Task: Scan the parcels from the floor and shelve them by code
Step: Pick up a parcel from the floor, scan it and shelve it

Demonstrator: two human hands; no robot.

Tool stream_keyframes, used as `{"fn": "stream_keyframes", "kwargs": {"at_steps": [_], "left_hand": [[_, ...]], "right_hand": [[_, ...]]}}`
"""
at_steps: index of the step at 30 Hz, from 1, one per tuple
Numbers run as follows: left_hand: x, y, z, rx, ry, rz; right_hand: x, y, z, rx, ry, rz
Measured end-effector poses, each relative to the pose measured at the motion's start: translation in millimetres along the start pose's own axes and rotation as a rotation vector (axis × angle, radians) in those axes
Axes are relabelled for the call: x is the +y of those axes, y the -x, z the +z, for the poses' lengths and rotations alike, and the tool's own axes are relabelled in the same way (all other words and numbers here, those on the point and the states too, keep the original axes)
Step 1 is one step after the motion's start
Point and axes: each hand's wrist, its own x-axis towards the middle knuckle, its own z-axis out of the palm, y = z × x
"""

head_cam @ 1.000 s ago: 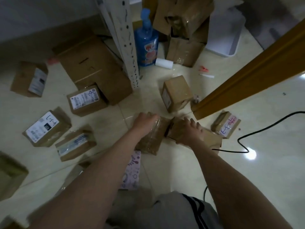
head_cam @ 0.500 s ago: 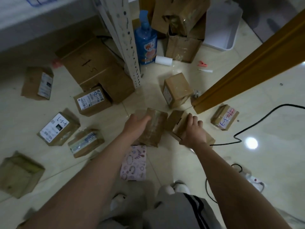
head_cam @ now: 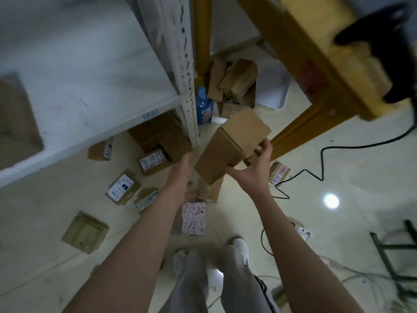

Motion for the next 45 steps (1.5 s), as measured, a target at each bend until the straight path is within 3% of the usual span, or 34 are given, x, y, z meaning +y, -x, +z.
{"fn": "stream_keyframes", "kwargs": {"at_steps": [6, 9, 14, 18, 22, 26, 31, 36, 41, 45], "left_hand": [[59.0, 146.2, -44.0, -0.064, 0.292, -0.02], [63.8, 208.6, -62.8, -0.134, 0.473, -0.011], [58.2, 292.2, -104.6, -0.215, 0.97, -0.001], [62.0, 339.5, -139.6, -0.206, 1.1, 0.107], [58.6, 373.0, -167.9, -0.253, 1.186, 0.351], [62.3, 398.1, -194.2, -0.196, 1.198, 0.544], [68.2, 417.0, -224.2, -0.173, 1.131, 0.755], [68.2, 439.3, -237.9, -0.156, 0.988, 0.893], [66.7, 455.8, -240.8, -0.138, 0.722, 0.928], [65.6, 453.0, -235.5, -0.119, 0.546, 0.919]], "right_hand": [[-148.5, 84.0, -37.6, 0.1, -0.339, 0.037], [-208.3, 130.5, -47.5, 0.07, -0.544, -0.003], [-274.6, 183.1, -55.7, -0.105, -0.593, -0.044], [-314.3, 205.4, -63.0, -0.242, -0.684, -0.064], [-354.5, 218.7, -72.4, -0.393, -0.871, -0.078], [-388.3, 221.7, -71.8, -0.475, -0.992, -0.11], [-416.9, 224.5, -69.6, -0.471, -0.869, -0.037], [-427.3, 225.3, -75.7, -0.354, -0.832, 0.046], [-430.7, 211.5, -98.9, -0.252, -0.922, 0.037], [-440.2, 199.6, -115.0, -0.273, -0.905, -0.028]]}}
